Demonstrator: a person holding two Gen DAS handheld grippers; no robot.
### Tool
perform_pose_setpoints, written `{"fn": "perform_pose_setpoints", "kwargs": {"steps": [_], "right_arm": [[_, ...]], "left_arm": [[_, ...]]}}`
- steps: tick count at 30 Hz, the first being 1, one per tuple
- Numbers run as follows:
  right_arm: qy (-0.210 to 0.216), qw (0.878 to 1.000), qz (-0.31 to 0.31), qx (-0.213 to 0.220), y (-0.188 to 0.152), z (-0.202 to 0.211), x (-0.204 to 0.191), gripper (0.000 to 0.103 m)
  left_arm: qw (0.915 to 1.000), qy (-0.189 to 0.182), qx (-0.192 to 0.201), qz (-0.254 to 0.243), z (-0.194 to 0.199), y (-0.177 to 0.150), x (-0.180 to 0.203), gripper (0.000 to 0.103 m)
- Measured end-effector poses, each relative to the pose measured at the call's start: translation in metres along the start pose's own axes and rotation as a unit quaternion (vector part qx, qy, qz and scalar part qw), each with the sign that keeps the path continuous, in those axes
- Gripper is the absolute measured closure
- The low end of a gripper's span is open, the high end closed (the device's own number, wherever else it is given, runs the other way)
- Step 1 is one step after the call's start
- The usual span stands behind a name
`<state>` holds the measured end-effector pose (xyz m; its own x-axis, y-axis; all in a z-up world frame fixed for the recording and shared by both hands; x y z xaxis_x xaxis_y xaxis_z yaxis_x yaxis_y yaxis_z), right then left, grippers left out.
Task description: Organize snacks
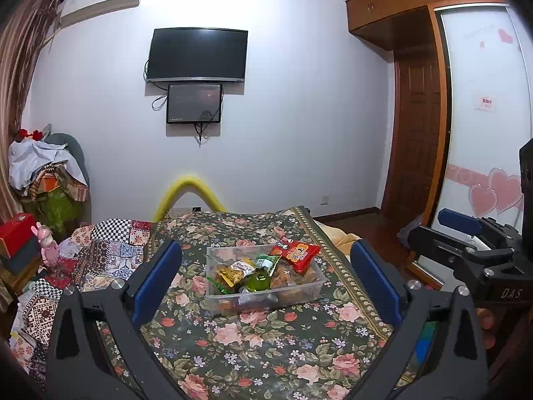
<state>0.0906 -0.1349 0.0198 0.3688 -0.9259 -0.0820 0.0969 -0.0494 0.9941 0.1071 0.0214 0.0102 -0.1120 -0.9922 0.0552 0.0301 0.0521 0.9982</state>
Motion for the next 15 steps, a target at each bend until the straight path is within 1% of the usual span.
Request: {"fn": "perform_pose_setpoints", "kwargs": {"steps": [15], "right_arm": [[-0.002,1.000,0.004,0.003,0.0001,0.0057,0.0017,0.000]], "left_arm": [[1.0000,-0.001,0.003,-0.004,0.0042,0.0013,0.0051,0.000]]}}
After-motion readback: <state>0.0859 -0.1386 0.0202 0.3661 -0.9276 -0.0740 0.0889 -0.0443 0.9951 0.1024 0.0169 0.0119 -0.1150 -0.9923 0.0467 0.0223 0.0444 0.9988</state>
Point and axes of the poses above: each gripper's, at about its wrist camera, not at the fingertips, and z roughly against the way its jaws point, x to its right, y to its top, the point moved 7 cm from there along -z, roughly the way its jaws point, and after that the axes turned 15 degrees about x, right-handed, at the moved point
